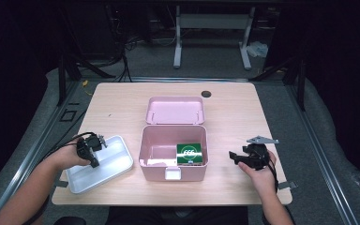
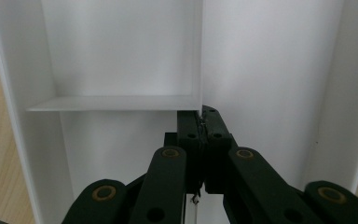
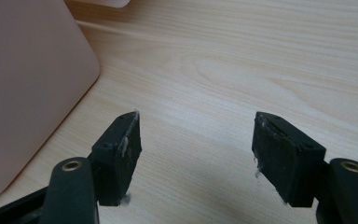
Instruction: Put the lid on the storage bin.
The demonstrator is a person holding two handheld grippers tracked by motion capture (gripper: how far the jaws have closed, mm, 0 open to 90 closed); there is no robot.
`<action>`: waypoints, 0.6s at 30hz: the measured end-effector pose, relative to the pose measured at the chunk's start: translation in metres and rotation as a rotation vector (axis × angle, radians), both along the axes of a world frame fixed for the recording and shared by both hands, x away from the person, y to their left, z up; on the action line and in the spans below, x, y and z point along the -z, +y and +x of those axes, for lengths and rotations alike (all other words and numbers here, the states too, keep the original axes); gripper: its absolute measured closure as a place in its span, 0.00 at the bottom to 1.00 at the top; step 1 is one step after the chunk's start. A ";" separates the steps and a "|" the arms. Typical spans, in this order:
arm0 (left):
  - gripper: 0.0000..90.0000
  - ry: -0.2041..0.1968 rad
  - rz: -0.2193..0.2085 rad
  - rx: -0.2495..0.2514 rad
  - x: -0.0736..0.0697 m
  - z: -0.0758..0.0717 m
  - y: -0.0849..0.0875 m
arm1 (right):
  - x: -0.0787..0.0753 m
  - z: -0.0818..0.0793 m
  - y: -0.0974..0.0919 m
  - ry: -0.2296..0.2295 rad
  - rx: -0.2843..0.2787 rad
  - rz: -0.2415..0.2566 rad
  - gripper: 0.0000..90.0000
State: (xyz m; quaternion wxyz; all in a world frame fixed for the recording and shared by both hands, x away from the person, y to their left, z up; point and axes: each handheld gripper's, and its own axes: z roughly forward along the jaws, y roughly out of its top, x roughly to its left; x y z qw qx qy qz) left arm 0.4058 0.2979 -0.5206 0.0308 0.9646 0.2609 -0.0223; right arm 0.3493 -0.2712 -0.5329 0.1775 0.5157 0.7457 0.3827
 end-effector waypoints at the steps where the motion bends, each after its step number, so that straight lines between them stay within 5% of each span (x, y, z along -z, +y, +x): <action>1: 0.98 0.000 0.001 0.002 0.000 0.000 0.000 | 0.000 0.000 0.000 0.000 0.002 0.002 0.36; 18: 0.98 0.023 0.027 0.018 0.003 0.004 -0.005 | 0.001 0.000 -0.001 0.002 0.004 0.013 0.38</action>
